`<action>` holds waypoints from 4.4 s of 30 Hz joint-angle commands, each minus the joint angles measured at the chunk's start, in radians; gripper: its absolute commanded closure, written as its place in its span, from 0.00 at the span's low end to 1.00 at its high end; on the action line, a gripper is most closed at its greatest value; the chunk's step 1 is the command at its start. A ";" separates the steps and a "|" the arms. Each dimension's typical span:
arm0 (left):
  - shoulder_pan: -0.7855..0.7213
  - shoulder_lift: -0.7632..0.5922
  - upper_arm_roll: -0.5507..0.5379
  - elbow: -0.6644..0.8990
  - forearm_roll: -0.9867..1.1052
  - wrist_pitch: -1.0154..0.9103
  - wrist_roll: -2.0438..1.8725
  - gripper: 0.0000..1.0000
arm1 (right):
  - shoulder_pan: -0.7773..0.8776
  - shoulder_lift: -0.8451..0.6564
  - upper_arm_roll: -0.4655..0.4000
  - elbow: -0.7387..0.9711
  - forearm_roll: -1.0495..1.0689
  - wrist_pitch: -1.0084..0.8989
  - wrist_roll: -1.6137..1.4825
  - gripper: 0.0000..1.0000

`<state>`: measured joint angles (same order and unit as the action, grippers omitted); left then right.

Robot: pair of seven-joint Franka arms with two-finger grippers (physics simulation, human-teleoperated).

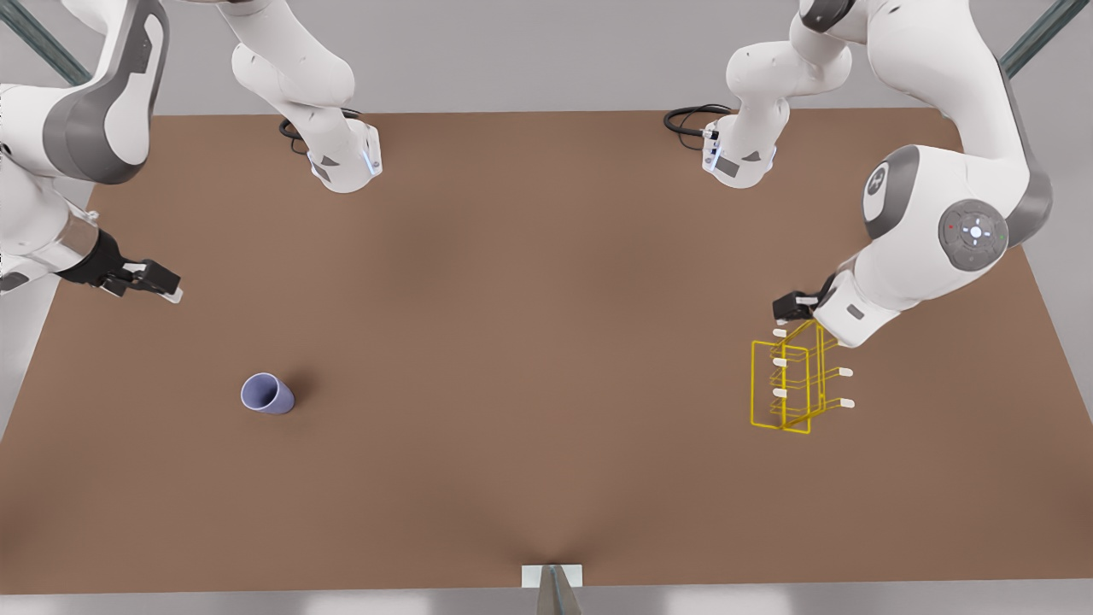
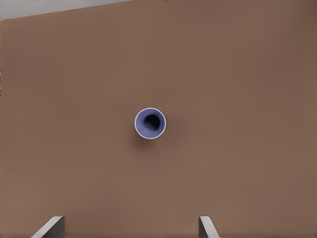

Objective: Place the cup on the cup holder

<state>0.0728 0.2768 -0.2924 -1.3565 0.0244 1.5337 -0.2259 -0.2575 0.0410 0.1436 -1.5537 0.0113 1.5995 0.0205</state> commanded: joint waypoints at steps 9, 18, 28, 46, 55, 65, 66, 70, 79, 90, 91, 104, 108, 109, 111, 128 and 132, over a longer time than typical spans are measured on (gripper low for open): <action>-0.008 0.007 0.001 -0.018 0.026 -0.004 -0.155 0.00 | 0.145 0.149 0.033 0.043 -0.004 0.063 0.013 0.00; -0.019 0.009 -0.004 -0.021 0.028 -0.043 -0.152 0.00 | 0.106 0.366 0.024 0.064 -0.099 0.181 0.022 0.00; -0.042 0.032 -0.002 -0.050 0.062 -0.037 -0.155 0.00 | 0.118 0.428 0.033 0.020 -0.094 0.346 0.022 0.00; -0.059 0.070 -0.004 -0.107 0.097 -0.014 -0.156 0.00 | 0.058 0.379 0.065 -0.307 -0.126 0.694 -0.011 0.00; -0.060 0.079 -0.004 -0.127 0.098 -0.009 -0.158 0.00 | 0.034 0.399 0.068 -0.332 -0.139 0.737 -0.016 0.00; -0.067 0.108 -0.004 -0.127 0.103 0.005 -0.158 0.00 | 0.015 0.408 0.068 -0.353 -0.163 0.754 -0.017 0.00; -0.067 0.108 -0.004 -0.127 0.103 0.003 -0.158 0.00 | 0.014 0.408 0.068 -0.364 -0.165 0.766 -0.017 0.00; -0.067 0.114 -0.004 -0.128 0.103 0.002 -0.156 0.00 | 0.009 0.424 0.068 -0.381 -0.177 0.793 -0.016 0.00; -0.067 0.128 -0.004 -0.128 0.103 0.003 -0.158 0.00 | 0.000 0.454 0.068 -0.396 -0.208 0.818 -0.016 0.00; -0.068 0.128 -0.004 -0.127 0.114 0.002 -0.158 0.00 | -0.057 0.468 0.120 -0.396 -0.237 0.817 -0.016 0.79; -0.068 0.128 -0.004 -0.127 0.115 0.002 -0.158 0.00 | -0.058 0.467 0.120 -0.396 -0.237 0.815 -0.016 0.79; -0.067 0.122 -0.004 -0.118 0.115 0.000 -0.158 0.00 | 0.030 0.398 0.198 -0.275 -0.117 0.600 0.059 0.79; -0.067 0.119 -0.004 -0.099 0.114 0.005 -0.159 0.00 | 0.195 0.419 0.195 -0.191 -0.074 0.585 0.237 0.79; -0.068 0.119 -0.004 -0.095 0.115 0.006 -0.158 0.00 | 0.233 0.431 0.195 -0.172 -0.074 0.586 0.294 0.79; -0.073 0.119 -0.004 -0.096 0.144 0.034 -0.155 0.00 | 0.325 0.482 0.198 -0.088 -0.074 0.585 0.433 0.79; -0.039 0.111 0.004 0.094 -0.093 0.092 -1.424 0.00 | 0.666 0.945 0.338 0.402 0.311 0.941 0.740 0.79; -0.148 0.117 -0.001 0.086 -0.044 0.140 -1.497 0.00 | 0.555 1.079 0.524 0.394 0.332 1.118 0.654 0.79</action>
<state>-0.0626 0.4000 -0.2924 -1.2721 -0.0028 1.6205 -0.8052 0.3234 1.1023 0.6317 -1.1584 0.3108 2.5556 0.5214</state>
